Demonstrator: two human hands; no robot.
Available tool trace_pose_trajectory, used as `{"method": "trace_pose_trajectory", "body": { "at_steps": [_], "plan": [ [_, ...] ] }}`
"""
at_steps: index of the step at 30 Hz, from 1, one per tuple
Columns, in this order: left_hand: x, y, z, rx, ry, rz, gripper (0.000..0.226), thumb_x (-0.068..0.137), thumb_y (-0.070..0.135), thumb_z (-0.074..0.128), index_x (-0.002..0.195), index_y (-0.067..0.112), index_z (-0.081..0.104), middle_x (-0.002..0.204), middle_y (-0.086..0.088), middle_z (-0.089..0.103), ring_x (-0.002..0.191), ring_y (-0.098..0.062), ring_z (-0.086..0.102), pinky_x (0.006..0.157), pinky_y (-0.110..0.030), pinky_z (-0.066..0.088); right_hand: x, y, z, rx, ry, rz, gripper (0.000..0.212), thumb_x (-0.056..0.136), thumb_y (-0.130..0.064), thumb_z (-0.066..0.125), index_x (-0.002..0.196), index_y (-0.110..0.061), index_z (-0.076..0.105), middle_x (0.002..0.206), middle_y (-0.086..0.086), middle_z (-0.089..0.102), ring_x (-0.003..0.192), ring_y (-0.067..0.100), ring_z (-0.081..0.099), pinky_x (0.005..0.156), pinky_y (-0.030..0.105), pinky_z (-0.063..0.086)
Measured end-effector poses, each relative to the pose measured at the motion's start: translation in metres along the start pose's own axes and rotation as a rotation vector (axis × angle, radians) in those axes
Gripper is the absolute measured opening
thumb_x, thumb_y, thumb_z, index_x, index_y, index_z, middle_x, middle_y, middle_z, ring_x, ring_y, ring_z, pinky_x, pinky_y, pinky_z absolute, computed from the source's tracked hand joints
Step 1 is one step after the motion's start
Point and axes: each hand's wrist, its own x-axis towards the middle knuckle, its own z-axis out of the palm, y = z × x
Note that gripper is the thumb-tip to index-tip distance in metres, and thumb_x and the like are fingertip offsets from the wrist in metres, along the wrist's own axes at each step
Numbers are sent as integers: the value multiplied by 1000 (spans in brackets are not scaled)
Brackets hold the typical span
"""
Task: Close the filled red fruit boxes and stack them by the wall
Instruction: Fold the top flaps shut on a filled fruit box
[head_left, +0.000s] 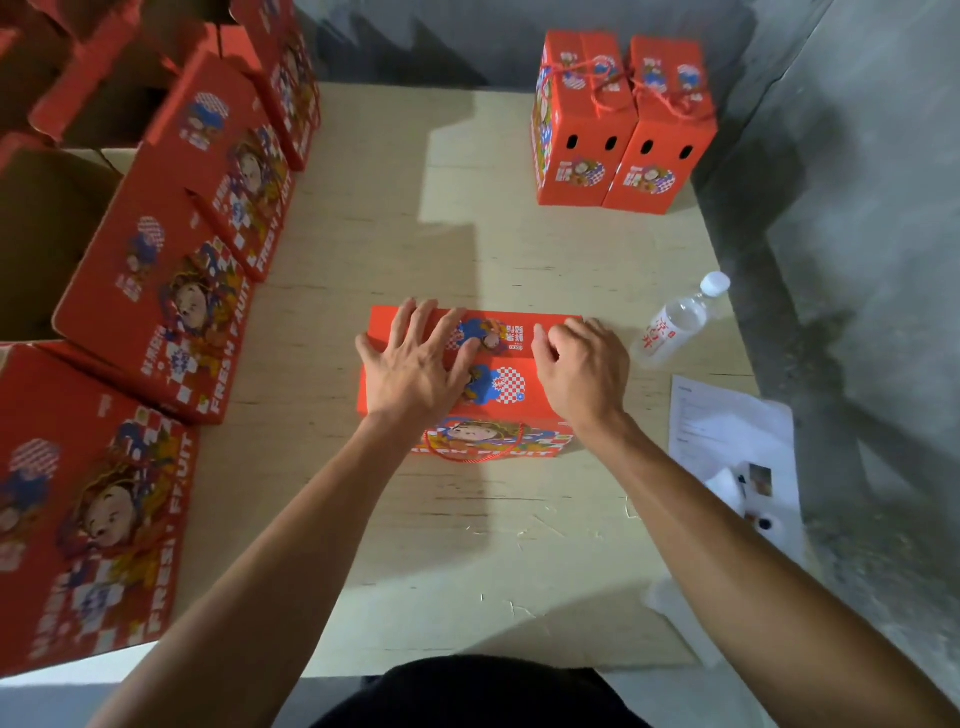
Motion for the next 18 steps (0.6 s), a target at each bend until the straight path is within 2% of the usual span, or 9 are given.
{"method": "trace_pose_trajectory", "body": {
  "at_steps": [3, 5, 7, 8, 9, 10, 12, 14, 18],
  "plan": [
    [1, 0, 0, -2, -13, -5, 56, 99, 70, 15, 149, 49, 30, 161, 9, 31, 155, -15, 15, 108, -68, 25, 4, 1, 1, -1, -61, -43, 45, 99, -24, 63, 57, -13, 55, 58, 5, 57, 62, 30, 57, 63, 40, 41],
    [1, 0, -1, -6, -26, 0, 58, 99, 71, 14, 151, 50, 28, 163, 8, 29, 156, -15, 13, 109, -69, 23, 0, 1, 3, -83, -133, -63, 40, 103, -31, 58, 68, -13, 61, 70, 5, 62, 72, 30, 59, 71, 41, 41],
    [0, 0, -1, -1, -39, 0, 60, 99, 72, 13, 153, 50, 25, 166, 7, 25, 157, -16, 10, 111, -70, 20, -2, 3, 9, -140, -192, -99, 34, 107, -39, 50, 91, -13, 64, 97, 7, 65, 94, 31, 61, 87, 44, 43],
    [1, -1, 0, 3, -49, -2, 60, 99, 73, 14, 154, 50, 23, 167, 6, 22, 157, -16, 8, 112, -71, 17, 0, 5, 12, -123, -229, -116, 32, 107, -39, 47, 108, -11, 62, 117, 11, 63, 113, 34, 59, 100, 47, 41],
    [2, 0, 0, 4, -64, 0, 61, 99, 74, 15, 154, 50, 22, 168, 6, 20, 157, -17, 6, 112, -71, 15, 3, 8, 15, -95, -291, -118, 36, 108, -38, 45, 126, -9, 57, 136, 14, 58, 129, 36, 53, 112, 50, 36],
    [3, 0, 1, 8, -78, 1, 61, 99, 74, 17, 155, 51, 20, 169, 5, 18, 158, -17, 5, 112, -72, 14, 6, 12, 17, -81, -363, -132, 43, 109, -38, 41, 140, -8, 50, 145, 14, 53, 136, 35, 48, 116, 50, 32],
    [7, 1, 1, 22, -103, 7, 61, 98, 75, 17, 155, 52, 18, 170, 4, 14, 158, -18, 3, 112, -73, 12, 13, 15, 19, -101, -424, -166, 46, 109, -39, 33, 142, -11, 49, 133, 12, 59, 120, 34, 52, 107, 45, 37],
    [8, 1, 1, 14, -124, 6, 63, 97, 77, 16, 155, 53, 17, 170, 4, 11, 158, -18, 1, 112, -74, 10, 17, 13, 17, -147, -408, -170, 40, 108, -38, 31, 127, -13, 56, 114, 12, 63, 103, 33, 53, 94, 46, 39],
    [11, -5, -3, 30, -153, 78, 69, 93, 80, 13, 156, 54, 16, 171, 4, 9, 158, -18, 1, 112, -73, 10, 25, 1, 12, -230, -435, -124, 43, 105, -44, 32, 112, -11, 59, 100, 16, 65, 95, 34, 55, 87, 46, 41]
  ]
}}
